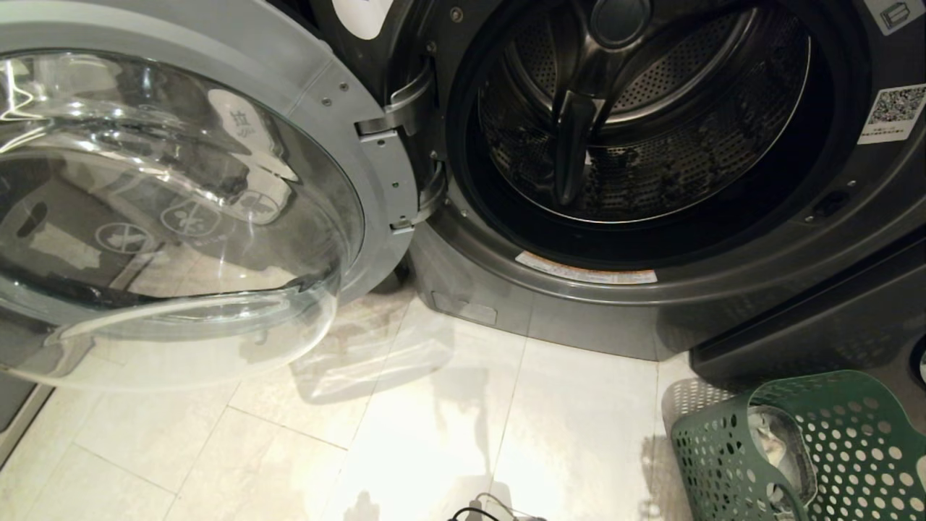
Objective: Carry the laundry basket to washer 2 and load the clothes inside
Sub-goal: Place the clothes into the washing machine
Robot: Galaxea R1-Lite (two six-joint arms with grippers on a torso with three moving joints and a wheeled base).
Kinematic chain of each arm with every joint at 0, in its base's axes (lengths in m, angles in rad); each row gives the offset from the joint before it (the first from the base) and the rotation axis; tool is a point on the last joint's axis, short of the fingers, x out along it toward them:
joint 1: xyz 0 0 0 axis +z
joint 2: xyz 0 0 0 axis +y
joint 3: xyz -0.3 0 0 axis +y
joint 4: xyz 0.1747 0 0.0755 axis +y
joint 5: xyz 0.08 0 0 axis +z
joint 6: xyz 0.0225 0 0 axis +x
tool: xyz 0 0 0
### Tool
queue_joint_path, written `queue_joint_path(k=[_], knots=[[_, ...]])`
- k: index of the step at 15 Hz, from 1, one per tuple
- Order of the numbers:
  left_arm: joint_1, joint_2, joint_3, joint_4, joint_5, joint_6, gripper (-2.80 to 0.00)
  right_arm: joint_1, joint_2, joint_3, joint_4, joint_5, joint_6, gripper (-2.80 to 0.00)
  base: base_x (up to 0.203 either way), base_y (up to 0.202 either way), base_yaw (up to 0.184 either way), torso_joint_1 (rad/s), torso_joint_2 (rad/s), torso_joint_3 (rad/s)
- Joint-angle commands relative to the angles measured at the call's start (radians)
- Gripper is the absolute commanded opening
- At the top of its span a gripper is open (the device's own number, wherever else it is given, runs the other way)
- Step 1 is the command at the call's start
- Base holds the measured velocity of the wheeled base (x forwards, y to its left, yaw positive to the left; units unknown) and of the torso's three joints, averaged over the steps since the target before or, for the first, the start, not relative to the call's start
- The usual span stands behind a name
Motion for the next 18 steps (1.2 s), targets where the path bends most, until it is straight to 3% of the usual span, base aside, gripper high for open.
queue_joint_path(k=[1,5,8,15,18], knots=[[0.001,0.001,0.000,0.001,0.000,-0.001,-2.80,-0.023,0.188,-0.044,0.024,-0.039,0.061,-2.80,0.000,0.000,0.000,0.000,0.00,0.000],[0.000,0.000,0.000,0.000,0.000,-0.001,-2.80,-0.069,0.422,0.025,0.051,-0.206,0.285,-2.80,0.000,0.000,0.000,0.000,0.00,0.000],[0.000,0.001,0.000,0.001,0.000,-0.001,-2.80,-0.076,0.430,0.084,0.055,-0.363,0.296,-2.80,0.000,0.000,0.000,0.000,0.00,0.000],[0.001,0.001,0.000,0.000,0.000,-0.001,-2.80,-0.076,0.485,0.075,0.056,-0.363,0.299,-2.80,0.000,0.000,0.000,0.000,0.00,0.000],[0.001,0.001,-0.001,0.001,0.000,-0.001,-2.80,-0.084,0.611,0.004,0.055,-0.363,0.358,-2.80,0.000,0.000,0.000,0.000,0.00,0.000]])
